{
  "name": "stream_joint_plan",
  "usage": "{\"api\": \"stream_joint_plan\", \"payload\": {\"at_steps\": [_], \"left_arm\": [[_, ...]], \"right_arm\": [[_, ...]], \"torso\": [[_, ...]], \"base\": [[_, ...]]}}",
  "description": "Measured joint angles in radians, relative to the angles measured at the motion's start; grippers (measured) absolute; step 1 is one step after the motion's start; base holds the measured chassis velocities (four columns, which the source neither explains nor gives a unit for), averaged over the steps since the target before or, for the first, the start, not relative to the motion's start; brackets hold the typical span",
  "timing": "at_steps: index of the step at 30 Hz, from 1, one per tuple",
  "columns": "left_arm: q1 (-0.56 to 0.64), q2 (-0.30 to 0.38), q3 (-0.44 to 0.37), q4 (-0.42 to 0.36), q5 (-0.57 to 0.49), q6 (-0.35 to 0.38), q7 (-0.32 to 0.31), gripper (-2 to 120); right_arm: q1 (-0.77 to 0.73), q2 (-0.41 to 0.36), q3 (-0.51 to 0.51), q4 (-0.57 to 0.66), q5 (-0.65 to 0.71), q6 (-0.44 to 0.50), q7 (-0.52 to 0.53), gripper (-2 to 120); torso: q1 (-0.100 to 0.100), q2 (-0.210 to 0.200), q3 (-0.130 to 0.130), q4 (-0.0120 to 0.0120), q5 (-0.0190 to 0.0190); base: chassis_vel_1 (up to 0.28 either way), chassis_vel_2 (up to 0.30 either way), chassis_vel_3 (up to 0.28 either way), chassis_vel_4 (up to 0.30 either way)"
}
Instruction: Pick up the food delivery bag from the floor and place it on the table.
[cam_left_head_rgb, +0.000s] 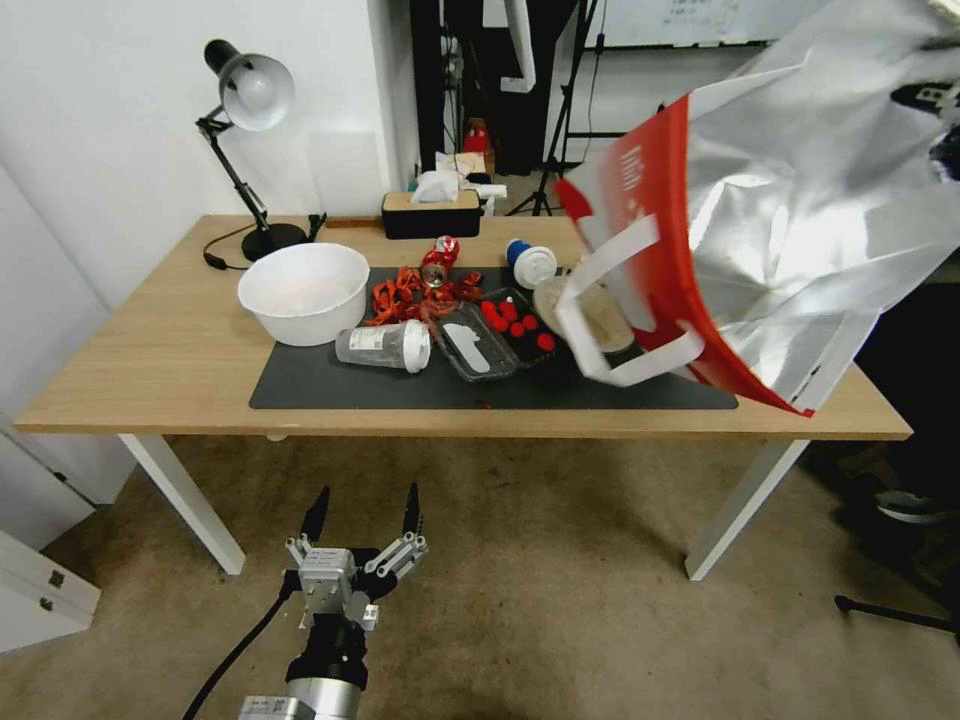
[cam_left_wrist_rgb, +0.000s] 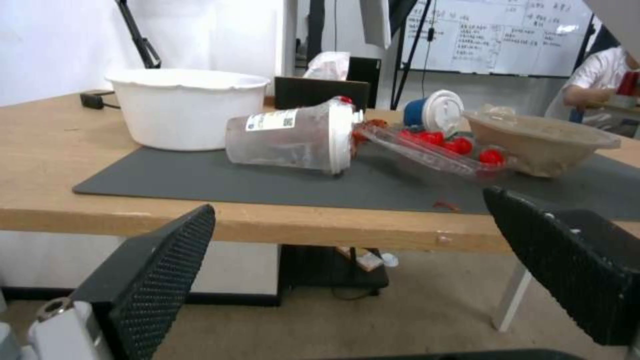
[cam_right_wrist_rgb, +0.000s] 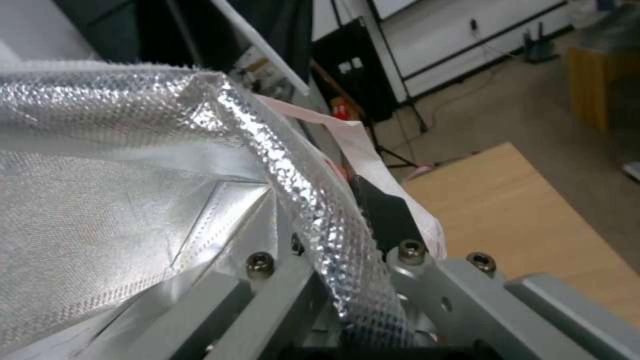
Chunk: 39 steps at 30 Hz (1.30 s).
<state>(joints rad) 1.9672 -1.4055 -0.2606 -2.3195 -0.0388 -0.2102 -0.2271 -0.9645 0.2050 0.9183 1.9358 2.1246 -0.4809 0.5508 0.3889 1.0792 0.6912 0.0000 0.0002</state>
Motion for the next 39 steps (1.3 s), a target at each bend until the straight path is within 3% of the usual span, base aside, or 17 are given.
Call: {"api": "stream_joint_plan", "payload": {"at_steps": [10,22,39], "left_arm": [[0.003,0.007,-0.003,0.003,0.004,0.004,-0.004,100],[-0.002,0.003,0.0,0.003,0.005,0.013,-0.008,100],[0.009,-0.009,-0.005,0.009,0.017,0.007,-0.016,100]], "right_arm": [[-0.003,0.044,-0.03,-0.083,-0.015,-0.037,0.063,0],[-0.007,0.058,-0.053,-0.124,-0.042,-0.054,0.067,0],[0.095,0.111,-0.202,-0.141,-0.099,-0.077,0.055,0]], "torso": [[0.0,0.0,0.0,0.0,-0.0001],[0.0,0.0,0.0,0.0,-0.0001],[0.0,0.0,0.0,0.0,-0.0001]], "base": [[0.0,0.0,0.0,0.0],[0.0,0.0,0.0,0.0],[0.0,0.0,0.0,0.0]]}}
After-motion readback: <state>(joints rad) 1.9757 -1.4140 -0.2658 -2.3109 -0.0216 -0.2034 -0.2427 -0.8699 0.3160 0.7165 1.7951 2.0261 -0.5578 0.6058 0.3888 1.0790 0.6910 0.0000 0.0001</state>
